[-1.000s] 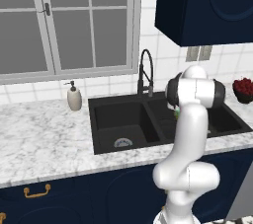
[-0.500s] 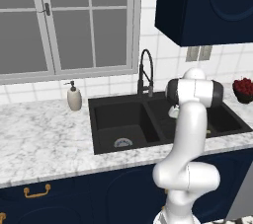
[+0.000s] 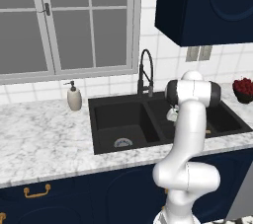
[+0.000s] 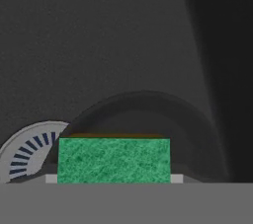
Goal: Pick the pan and sponge and place them into the sink. Then turn on the water.
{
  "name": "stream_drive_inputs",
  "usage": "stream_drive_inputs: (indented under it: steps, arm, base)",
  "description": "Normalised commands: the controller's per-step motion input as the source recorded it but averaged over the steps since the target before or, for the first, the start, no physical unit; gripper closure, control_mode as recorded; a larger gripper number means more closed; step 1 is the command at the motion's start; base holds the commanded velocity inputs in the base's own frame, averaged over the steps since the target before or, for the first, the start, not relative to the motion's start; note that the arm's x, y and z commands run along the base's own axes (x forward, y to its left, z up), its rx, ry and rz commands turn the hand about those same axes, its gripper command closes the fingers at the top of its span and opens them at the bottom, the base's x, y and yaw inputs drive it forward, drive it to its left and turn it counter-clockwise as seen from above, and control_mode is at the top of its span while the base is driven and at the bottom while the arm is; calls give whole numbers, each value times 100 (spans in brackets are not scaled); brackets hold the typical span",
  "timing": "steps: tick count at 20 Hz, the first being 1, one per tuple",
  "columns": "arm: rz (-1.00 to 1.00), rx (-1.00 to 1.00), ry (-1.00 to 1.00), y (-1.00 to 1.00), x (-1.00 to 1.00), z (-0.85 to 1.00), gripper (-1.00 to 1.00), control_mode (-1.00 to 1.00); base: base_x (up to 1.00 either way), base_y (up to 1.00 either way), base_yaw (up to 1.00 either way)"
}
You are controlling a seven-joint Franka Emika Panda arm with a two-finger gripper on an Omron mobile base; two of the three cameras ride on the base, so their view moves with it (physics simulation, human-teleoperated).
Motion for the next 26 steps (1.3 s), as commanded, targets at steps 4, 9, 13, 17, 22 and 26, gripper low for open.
stream_drive_inputs:
  steps: [4, 9, 13, 17, 22, 26]
  arm:
    - [10, 0, -3, -18, 0, -16, 100, -100]
    - [10, 0, 0, -9, 0, -39, 100, -100]
    - [10, 0, 0, -5, 0, -35, 100, -100]
    - [9, 0, 0, 0, 1, -24, 100, -100]
    - [6, 0, 0, 0, 33, 0, 100, -100]
    - [5, 0, 0, 0, 8, 0, 100, -100]
  base:
    - [0, 0, 0]
    - [0, 0, 0]
    - [0, 0, 0]
    - [0, 0, 0]
    - [0, 0, 0]
    - [0, 0, 0]
